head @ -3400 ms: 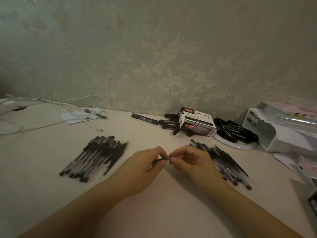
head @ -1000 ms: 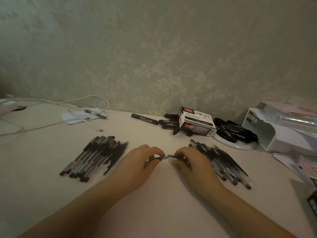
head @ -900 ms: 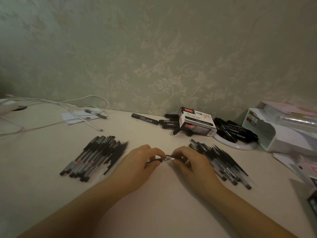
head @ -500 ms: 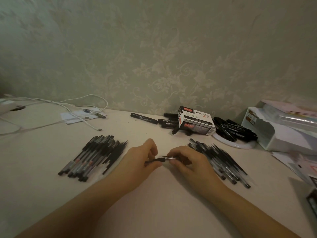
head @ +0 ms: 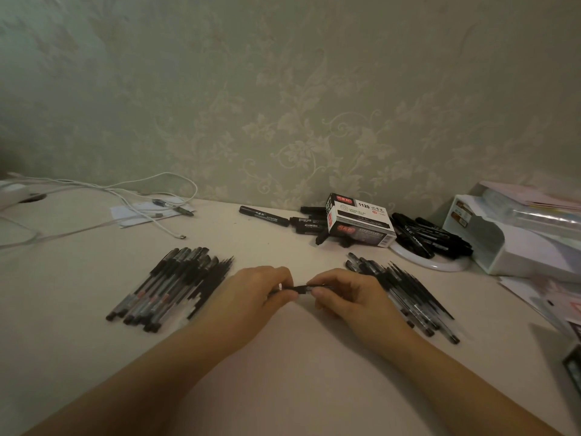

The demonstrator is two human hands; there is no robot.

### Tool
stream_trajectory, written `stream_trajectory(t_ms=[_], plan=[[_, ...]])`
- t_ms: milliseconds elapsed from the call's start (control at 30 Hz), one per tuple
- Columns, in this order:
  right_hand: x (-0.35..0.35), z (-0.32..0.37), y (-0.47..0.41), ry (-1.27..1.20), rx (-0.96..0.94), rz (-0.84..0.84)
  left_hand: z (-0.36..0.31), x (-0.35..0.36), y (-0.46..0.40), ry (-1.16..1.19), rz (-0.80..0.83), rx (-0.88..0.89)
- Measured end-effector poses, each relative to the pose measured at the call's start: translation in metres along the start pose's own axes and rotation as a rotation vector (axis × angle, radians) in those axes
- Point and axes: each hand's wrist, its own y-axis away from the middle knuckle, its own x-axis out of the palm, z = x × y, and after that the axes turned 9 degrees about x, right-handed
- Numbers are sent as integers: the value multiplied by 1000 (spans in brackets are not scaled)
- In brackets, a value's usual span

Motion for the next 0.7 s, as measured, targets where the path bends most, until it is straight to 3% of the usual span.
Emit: stream_trajectory(t_ms=[300,700], plan=[[0,2,-2,-86,21,8,-4,-1,-1,-99,6,57],[-3,0,-3,-56,11,12,-8,1,-3,-45,18,44]])
